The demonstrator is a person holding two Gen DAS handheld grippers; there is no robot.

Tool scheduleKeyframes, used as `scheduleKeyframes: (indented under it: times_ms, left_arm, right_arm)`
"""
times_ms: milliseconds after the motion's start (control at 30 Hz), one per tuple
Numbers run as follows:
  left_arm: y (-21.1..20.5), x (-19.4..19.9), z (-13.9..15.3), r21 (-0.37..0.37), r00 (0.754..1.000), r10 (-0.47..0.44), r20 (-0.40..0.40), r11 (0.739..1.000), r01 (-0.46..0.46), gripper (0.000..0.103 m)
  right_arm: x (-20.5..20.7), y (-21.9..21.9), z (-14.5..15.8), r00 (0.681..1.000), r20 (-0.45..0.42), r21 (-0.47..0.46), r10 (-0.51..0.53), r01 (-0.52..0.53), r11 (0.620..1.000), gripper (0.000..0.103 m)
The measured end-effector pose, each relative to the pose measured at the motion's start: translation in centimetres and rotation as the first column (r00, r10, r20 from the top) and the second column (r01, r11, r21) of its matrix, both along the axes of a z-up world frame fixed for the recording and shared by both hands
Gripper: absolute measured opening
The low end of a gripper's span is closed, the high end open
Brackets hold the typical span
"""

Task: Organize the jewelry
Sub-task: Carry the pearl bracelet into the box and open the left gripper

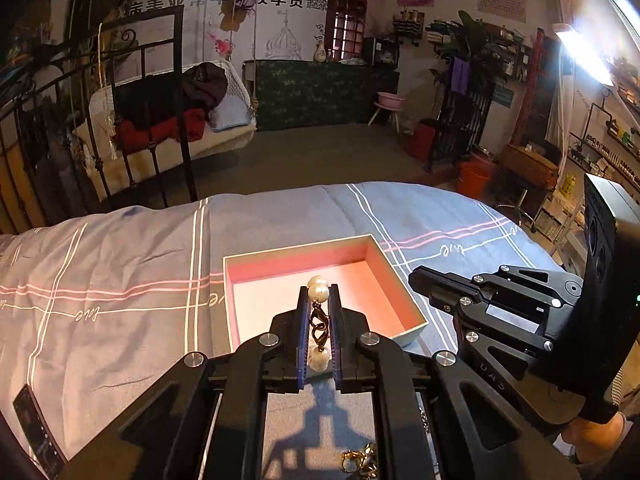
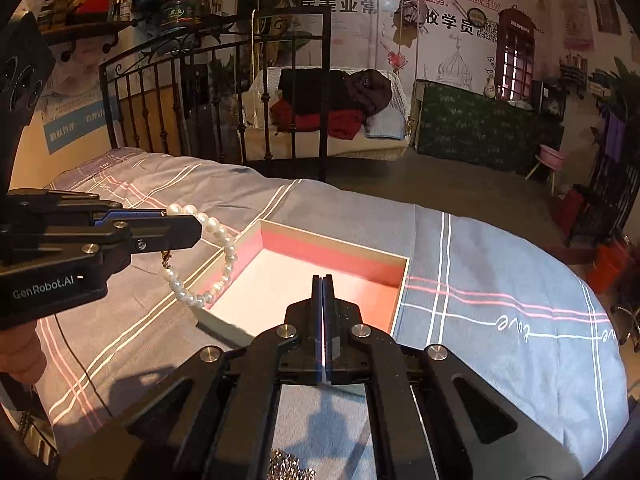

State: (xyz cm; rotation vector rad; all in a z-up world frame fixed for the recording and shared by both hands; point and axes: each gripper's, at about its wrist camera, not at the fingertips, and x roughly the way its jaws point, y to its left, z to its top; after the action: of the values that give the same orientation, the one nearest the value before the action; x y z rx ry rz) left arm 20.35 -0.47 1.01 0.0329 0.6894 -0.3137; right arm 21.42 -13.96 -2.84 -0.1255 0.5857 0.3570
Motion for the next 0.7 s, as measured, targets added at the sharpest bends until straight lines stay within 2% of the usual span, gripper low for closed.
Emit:
scheduleKeyframes:
  times_ms: [167, 400, 700]
  left_arm:
    - [0.0, 2.1, 0.0, -0.004, 1.0, 0.029, -0.005, 1.0, -0.029, 0.009]
    - [-0.2, 5.4, -1.9, -0.016, 0.994, 0.062, -0.088, 0.998, -0.064, 0.009]
    - [-0.3, 7.7, -5.0, -0.007, 0.977, 0.083, -0.195, 0.996, -0.086, 0.009]
  right_arm:
    - [3.0, 0.9, 0.3, 1.0, -0.009, -0.013, -0.004, 0.004, 1.0, 0.001]
    - [6.9, 1.2, -1.5, 0.994, -0.104, -0.029, -0.04, 0.037, 0.999, 0.001]
    - [8.0, 1.0, -3.8, 0.984, -0.17, -0.07, -0.049, 0.038, 0.997, 0.001]
